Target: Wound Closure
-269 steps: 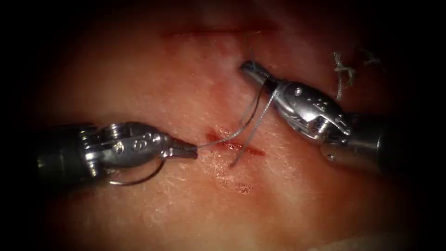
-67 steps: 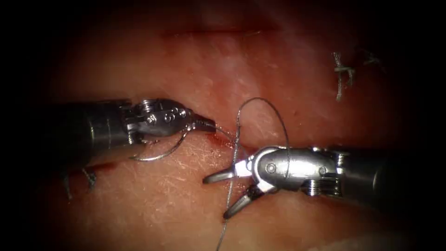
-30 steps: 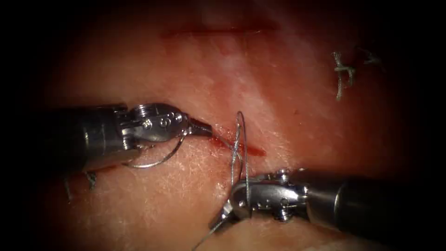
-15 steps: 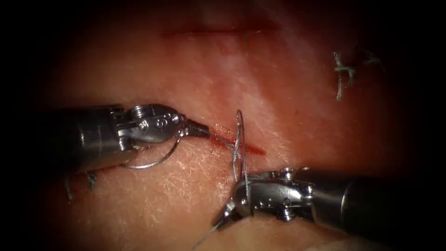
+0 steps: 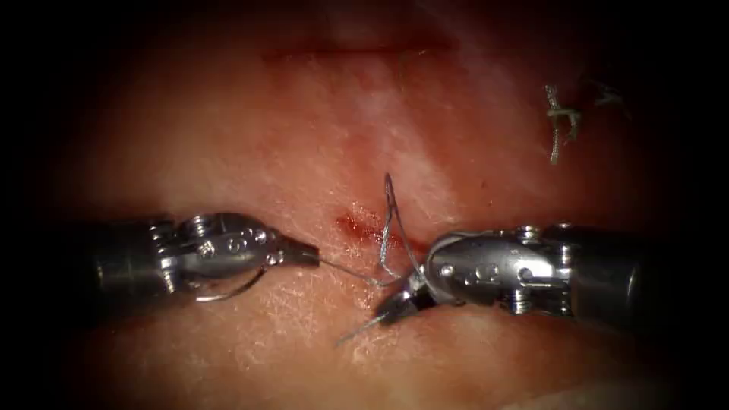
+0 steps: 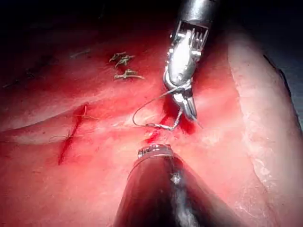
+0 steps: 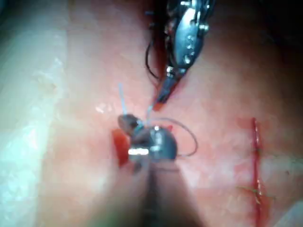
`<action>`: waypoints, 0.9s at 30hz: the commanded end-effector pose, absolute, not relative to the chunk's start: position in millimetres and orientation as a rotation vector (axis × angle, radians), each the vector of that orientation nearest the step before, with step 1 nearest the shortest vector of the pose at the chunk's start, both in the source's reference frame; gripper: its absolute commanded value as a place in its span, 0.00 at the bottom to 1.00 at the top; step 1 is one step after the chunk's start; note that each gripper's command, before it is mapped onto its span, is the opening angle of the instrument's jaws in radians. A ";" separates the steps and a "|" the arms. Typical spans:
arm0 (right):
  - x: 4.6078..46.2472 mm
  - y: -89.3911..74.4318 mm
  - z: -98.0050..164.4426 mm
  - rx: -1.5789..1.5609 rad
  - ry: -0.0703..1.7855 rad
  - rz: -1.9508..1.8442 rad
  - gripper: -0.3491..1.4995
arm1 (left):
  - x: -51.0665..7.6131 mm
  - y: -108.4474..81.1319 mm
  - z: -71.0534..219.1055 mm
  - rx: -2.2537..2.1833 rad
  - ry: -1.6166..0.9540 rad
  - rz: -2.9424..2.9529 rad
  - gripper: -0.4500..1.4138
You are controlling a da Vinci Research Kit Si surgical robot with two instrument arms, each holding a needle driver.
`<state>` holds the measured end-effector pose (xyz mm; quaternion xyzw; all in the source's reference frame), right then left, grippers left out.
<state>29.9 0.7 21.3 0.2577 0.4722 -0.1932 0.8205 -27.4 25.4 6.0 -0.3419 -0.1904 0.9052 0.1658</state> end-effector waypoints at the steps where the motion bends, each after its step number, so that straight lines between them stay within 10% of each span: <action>1: 29.8 2.0 20.9 0.540 1.015 -0.387 0.00 | -27.8 24.7 6.4 -0.972 -0.541 2.583 0.00; 27: 29.0 9.2 25.4 0.494 1.009 -0.201 0.00 | -25.7 11.1 0.2 -0.933 -0.562 2.642 0.00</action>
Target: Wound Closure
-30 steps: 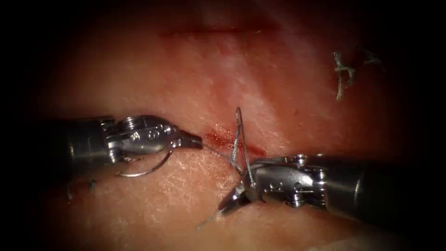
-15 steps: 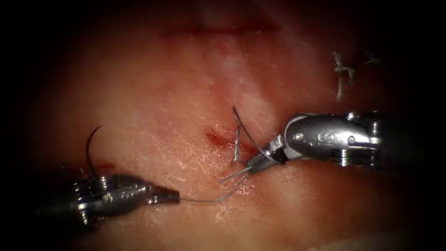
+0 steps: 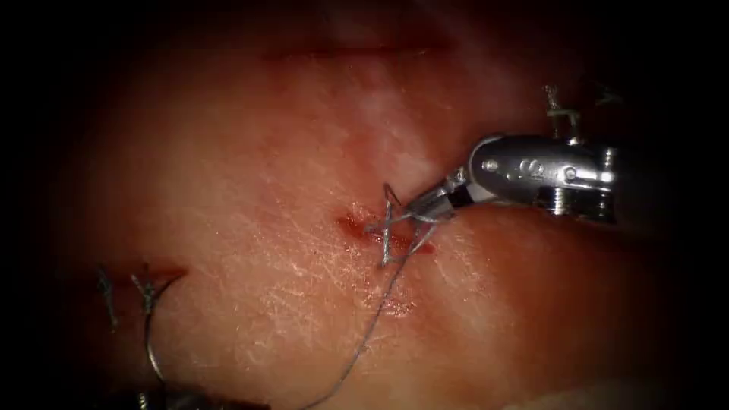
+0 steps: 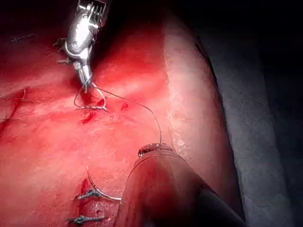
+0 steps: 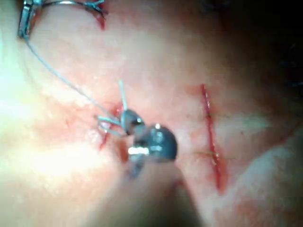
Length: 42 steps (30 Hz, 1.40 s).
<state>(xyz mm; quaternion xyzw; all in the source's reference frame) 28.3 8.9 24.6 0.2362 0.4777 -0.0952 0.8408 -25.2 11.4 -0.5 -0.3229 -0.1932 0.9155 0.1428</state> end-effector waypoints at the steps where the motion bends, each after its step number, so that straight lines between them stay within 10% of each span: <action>1: 29.1 9.4 25.7 0.492 1.008 -0.198 0.00 | -25.5 10.8 0.0 -0.928 -0.566 2.640 0.00; 42: 29.5 13.2 29.2 0.298 0.864 -0.146 0.00 | -19.3 -5.0 -4.1 -0.875 -0.614 2.573 0.00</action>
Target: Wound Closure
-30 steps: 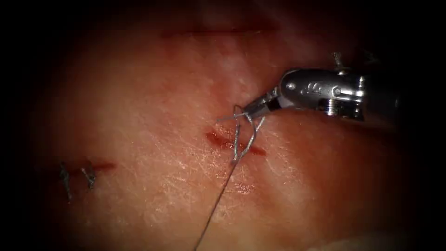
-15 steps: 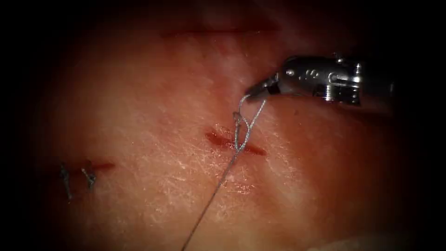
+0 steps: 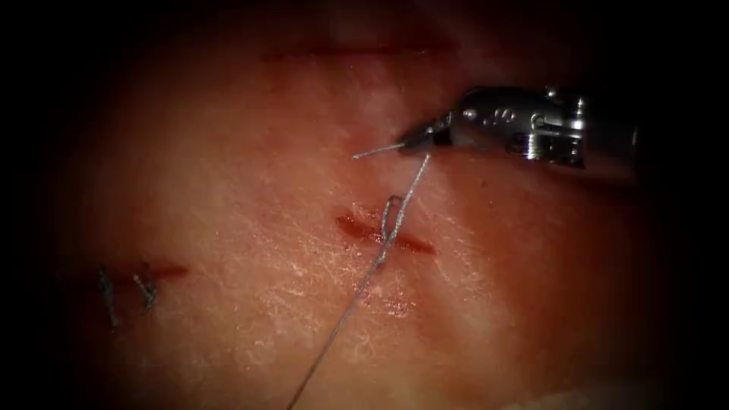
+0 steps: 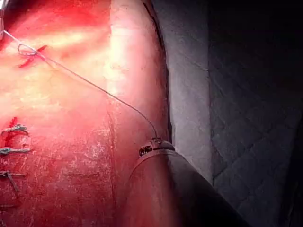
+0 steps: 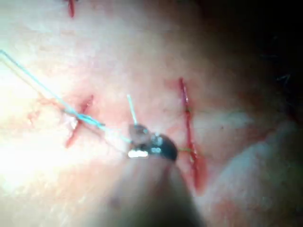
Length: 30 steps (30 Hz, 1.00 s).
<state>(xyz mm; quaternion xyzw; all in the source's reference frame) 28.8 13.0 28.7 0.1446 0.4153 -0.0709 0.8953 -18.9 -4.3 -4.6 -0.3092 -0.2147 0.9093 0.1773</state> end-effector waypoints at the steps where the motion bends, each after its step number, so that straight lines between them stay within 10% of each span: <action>1: 29.5 13.3 29.3 0.296 0.862 -0.143 0.00 | -19.1 -5.2 -4.2 -0.873 -0.616 2.569 0.00; 30: 29.4 13.9 31.8 0.195 0.791 -0.164 0.00 | -19.1 -12.4 -4.6 -0.866 -0.677 2.538 0.00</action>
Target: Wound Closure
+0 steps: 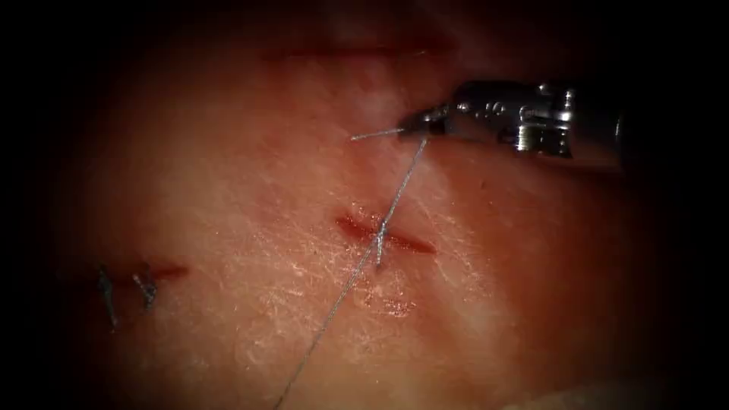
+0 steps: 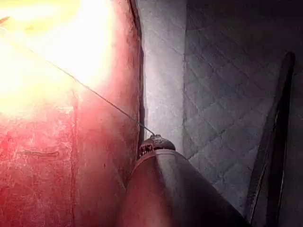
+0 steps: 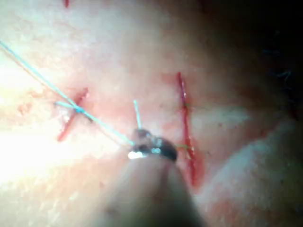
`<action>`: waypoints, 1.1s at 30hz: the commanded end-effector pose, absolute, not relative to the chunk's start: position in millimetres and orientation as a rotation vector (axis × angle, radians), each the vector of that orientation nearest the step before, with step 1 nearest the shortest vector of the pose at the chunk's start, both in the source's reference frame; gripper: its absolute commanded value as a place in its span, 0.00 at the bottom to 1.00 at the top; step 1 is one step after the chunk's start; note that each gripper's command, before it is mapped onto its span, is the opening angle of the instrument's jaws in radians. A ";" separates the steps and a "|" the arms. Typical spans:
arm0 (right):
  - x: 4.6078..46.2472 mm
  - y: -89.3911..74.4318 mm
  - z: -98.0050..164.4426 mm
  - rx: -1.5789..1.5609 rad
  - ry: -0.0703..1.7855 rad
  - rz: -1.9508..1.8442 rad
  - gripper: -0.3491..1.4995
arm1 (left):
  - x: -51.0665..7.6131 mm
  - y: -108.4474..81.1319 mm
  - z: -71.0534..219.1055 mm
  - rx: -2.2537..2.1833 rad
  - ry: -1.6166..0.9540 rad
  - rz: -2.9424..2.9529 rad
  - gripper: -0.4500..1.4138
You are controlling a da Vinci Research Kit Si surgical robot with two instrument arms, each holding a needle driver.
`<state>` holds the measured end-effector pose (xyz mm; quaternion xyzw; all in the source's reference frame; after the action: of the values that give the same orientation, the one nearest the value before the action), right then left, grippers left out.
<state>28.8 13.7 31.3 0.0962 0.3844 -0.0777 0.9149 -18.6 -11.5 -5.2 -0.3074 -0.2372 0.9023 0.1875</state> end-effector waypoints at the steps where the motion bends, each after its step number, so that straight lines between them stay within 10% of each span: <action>1: 29.4 14.0 31.8 0.192 0.787 -0.164 0.00 | -19.1 -12.4 -4.7 -0.866 -0.678 2.540 0.00; 19: 28.8 12.7 30.6 0.181 0.854 -0.042 0.02 | -19.3 -7.8 -7.2 -0.877 -0.585 2.506 0.00; 24: 26.6 13.4 28.3 0.148 0.970 0.112 0.76 | -18.8 -3.2 -9.5 -0.916 -0.461 2.504 0.00; 33: 18.9 15.1 24.6 0.107 1.020 0.308 0.89 | -18.3 5.6 -13.2 -0.981 -0.286 2.490 0.00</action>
<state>18.6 15.0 23.9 0.0495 0.4865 0.1493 0.8594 -17.9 7.0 -14.0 -0.3577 -0.0963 0.9018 0.2226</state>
